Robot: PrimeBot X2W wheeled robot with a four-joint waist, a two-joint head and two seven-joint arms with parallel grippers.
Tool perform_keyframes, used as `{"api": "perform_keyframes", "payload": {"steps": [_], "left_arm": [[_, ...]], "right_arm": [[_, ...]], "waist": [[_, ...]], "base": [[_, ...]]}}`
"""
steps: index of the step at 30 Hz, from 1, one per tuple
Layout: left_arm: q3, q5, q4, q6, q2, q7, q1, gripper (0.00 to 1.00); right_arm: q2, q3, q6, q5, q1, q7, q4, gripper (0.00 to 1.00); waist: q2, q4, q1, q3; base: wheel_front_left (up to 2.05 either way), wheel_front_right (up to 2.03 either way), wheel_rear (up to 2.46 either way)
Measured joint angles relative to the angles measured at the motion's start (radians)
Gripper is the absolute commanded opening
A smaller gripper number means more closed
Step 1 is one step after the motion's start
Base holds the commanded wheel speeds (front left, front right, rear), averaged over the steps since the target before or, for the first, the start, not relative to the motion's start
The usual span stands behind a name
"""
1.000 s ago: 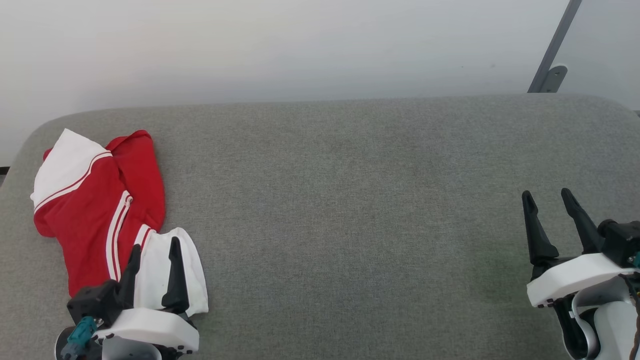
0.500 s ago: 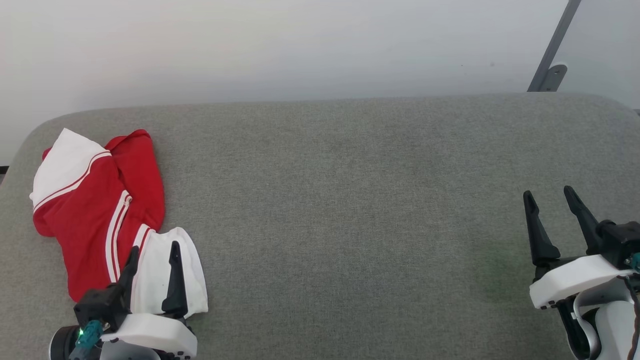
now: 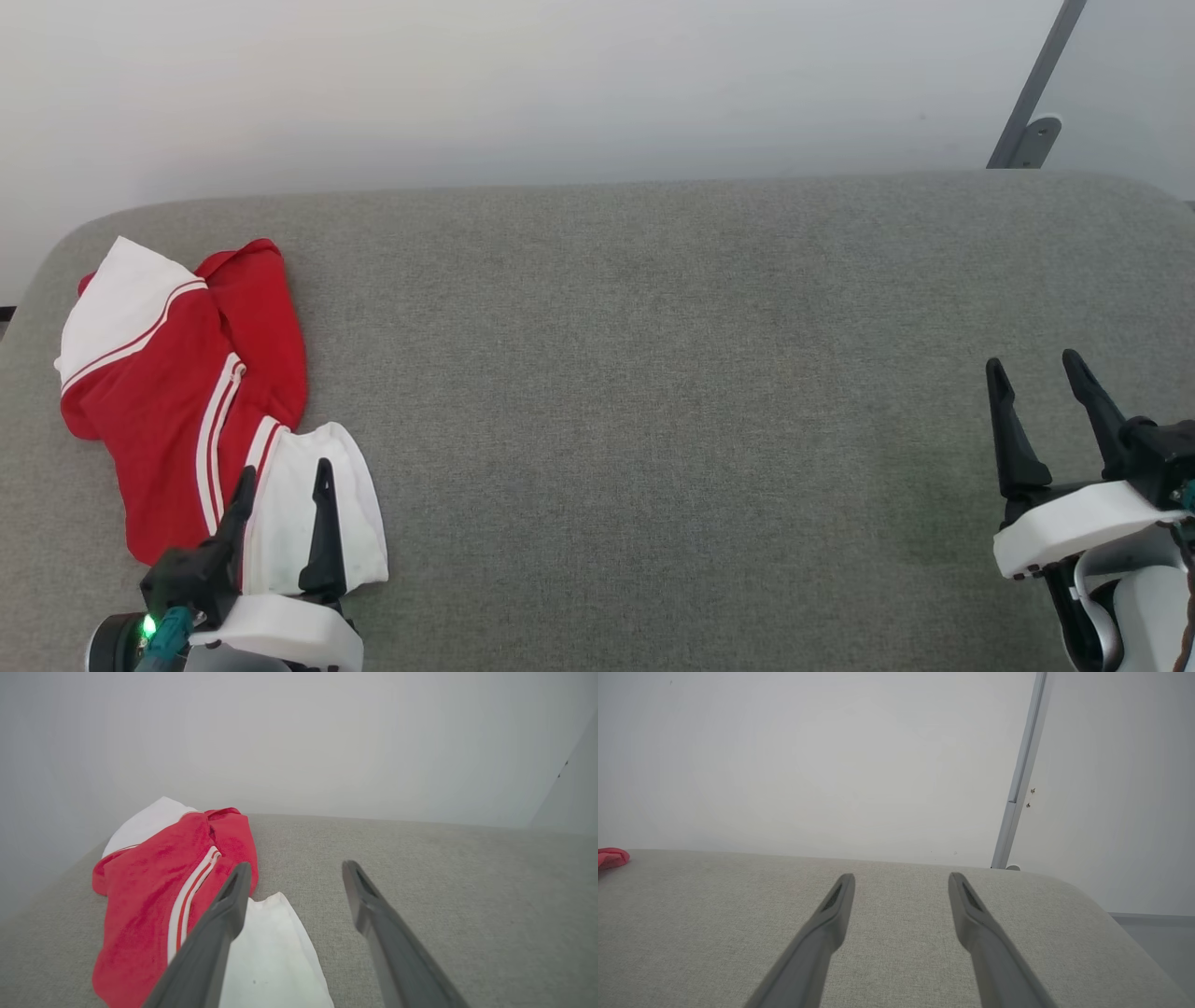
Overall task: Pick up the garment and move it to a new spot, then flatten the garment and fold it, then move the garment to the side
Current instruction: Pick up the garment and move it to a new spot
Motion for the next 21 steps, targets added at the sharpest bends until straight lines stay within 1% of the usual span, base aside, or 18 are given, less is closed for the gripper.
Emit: {"api": "perform_keyframes", "payload": {"steps": [7,12,17,21], "left_arm": [[0.003,0.005,0.014,-0.016,-0.005,-0.004,0.0,1.0],[0.008,-0.011,0.025,-0.022,-0.01,-0.004,-0.006,1.0],[0.006,-0.02,0.029,-0.024,-0.013,-0.004,-0.006,1.0],[0.003,-0.039,0.029,-0.023,-0.014,-0.004,-0.003,1.0]], "right_arm": [[0.007,-0.006,0.0,-0.004,0.006,-0.006,0.0,1.0],[0.018,0.003,0.0,0.015,0.008,-0.006,-0.001,1.0],[0.027,0.029,0.0,0.024,0.024,-0.006,-0.002,1.0],[0.033,0.06,0.0,0.03,0.025,-0.006,-0.002,1.0]], "waist": [[0.0,0.003,0.0,0.004],[0.0,0.025,0.0,0.006],[0.0,0.079,0.0,0.01],[0.0,0.146,0.0,0.014]], "base": [[0.0,0.0,0.0],[0.0,0.0,0.0],[0.0,0.0,0.0],[0.0,0.0,0.0]]}}
